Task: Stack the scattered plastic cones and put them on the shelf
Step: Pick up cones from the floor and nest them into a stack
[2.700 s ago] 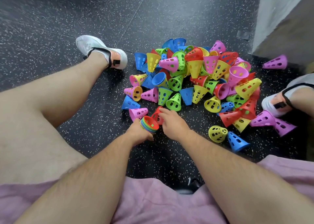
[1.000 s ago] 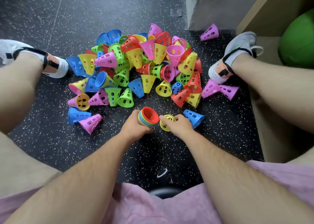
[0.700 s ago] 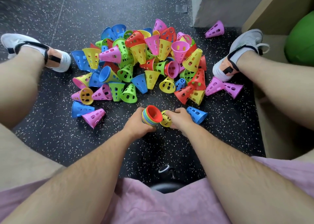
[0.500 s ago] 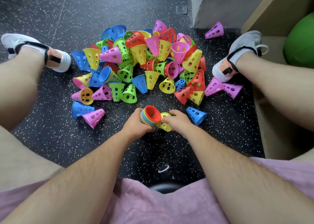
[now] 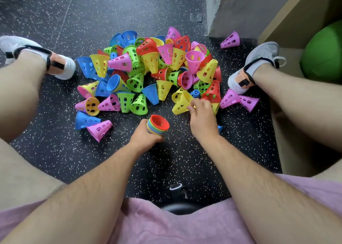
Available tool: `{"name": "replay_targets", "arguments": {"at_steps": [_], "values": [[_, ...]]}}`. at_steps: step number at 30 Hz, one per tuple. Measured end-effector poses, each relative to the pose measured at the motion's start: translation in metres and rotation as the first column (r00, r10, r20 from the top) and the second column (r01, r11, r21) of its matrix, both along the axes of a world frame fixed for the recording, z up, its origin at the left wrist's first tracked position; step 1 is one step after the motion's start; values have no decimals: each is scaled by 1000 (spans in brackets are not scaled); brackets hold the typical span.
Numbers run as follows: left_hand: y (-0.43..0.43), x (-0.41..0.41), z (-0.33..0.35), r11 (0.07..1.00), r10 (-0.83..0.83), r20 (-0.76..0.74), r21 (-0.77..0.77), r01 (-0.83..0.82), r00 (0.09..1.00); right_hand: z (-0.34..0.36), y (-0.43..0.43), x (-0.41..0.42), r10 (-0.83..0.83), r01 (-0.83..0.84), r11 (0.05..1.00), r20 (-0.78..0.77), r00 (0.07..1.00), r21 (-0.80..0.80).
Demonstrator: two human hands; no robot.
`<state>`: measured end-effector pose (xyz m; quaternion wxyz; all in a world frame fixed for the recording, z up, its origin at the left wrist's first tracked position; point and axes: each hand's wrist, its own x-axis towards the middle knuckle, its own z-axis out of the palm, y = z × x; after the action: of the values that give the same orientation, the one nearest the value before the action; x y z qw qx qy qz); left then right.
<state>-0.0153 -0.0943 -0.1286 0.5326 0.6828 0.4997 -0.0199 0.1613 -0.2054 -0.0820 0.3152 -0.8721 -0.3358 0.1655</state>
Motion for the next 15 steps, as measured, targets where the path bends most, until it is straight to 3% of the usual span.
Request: {"name": "replay_targets", "arguments": {"at_steps": [6,9,12,15], "values": [[-2,13,3,1000,6,45,10,-7,999,4,3,-17,166,-171,985,-123,978,-30],[-2,21,7,1000,-16,72,18,15,997,2,1,-27,149,-189,975,-297,943,-113],[-2,24,8,998,-58,83,27,56,995,4,-2,-28,36,-96,990,-461,887,-107],[-5,28,6,994,-104,78,35,102,992,0,-13,-22,-159,148,987,-355,921,-58]]}}
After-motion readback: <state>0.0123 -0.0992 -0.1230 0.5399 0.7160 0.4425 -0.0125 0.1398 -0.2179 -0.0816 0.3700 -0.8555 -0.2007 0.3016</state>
